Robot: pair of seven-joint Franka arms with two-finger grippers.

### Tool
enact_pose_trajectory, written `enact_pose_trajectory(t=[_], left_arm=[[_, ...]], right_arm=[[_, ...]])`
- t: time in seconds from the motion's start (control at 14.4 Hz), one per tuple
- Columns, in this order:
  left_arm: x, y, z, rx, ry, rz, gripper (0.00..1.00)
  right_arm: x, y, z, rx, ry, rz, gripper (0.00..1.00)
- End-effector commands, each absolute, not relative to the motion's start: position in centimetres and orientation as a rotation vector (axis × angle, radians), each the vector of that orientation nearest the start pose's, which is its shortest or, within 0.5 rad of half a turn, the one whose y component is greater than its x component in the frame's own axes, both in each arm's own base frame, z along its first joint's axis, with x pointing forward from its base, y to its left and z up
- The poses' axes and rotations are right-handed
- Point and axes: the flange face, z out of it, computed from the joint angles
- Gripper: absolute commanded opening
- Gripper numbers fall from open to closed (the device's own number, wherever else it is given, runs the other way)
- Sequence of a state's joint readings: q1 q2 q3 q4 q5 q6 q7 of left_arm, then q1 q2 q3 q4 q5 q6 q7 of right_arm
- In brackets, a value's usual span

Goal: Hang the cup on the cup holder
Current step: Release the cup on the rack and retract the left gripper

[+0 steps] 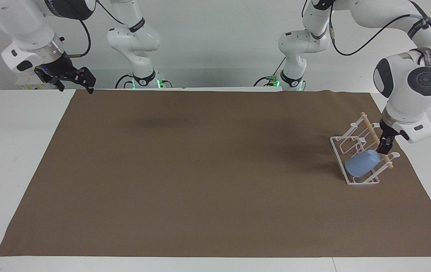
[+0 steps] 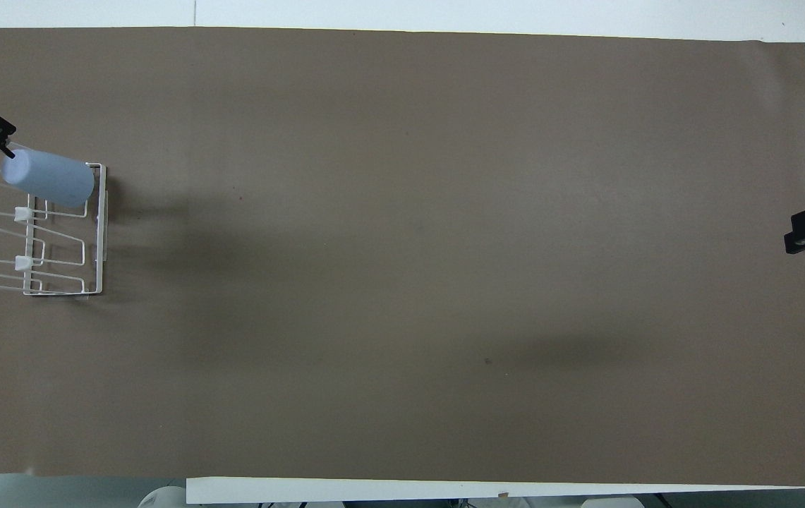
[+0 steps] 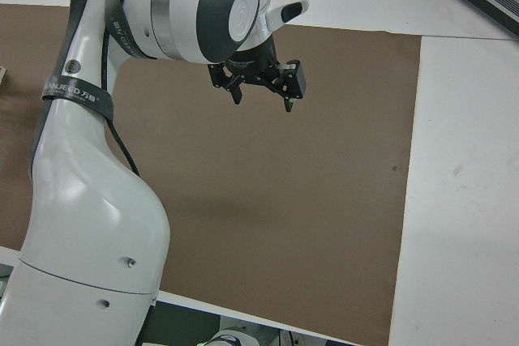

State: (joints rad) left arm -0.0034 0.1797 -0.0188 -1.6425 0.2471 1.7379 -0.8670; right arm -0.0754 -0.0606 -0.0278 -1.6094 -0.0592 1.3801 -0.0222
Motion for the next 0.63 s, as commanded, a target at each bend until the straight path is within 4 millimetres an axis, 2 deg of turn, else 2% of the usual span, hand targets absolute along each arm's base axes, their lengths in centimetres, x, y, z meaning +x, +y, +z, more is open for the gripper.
enact_pose_trajectory(t=[0.0,0.07,0.21,0.35,0.42,0.56], left_arm=[[59.8,1.6,52.4,-2.865,-0.861,0.008,1.0],[59.4,0.8,52.8,-2.922,-0.662,0.018,1.0],[58.7,0.2,53.8,-2.972,-0.38,0.034,1.0],[56.6,-1.5,54.6,-2.984,-0.151,0.126,1.0],[55.2,-3.0,54.5,-2.984,-0.03,0.154,1.0],[53.2,-4.2,55.2,-3.038,0.052,0.161,1.0]], right_arm=[[50.6,-6.0,62.7,-3.17,0.156,0.276,1.0],[50.6,-6.0,62.7,-3.17,0.156,0.276,1.0],[50.6,-6.1,62.7,-3.17,0.158,0.276,1.0],[50.6,-6.1,62.7,-3.17,0.158,0.276,1.0],[50.6,-6.0,62.7,-3.17,0.156,0.276,1.0],[50.6,-6.0,62.7,-3.17,0.156,0.276,1.0]])
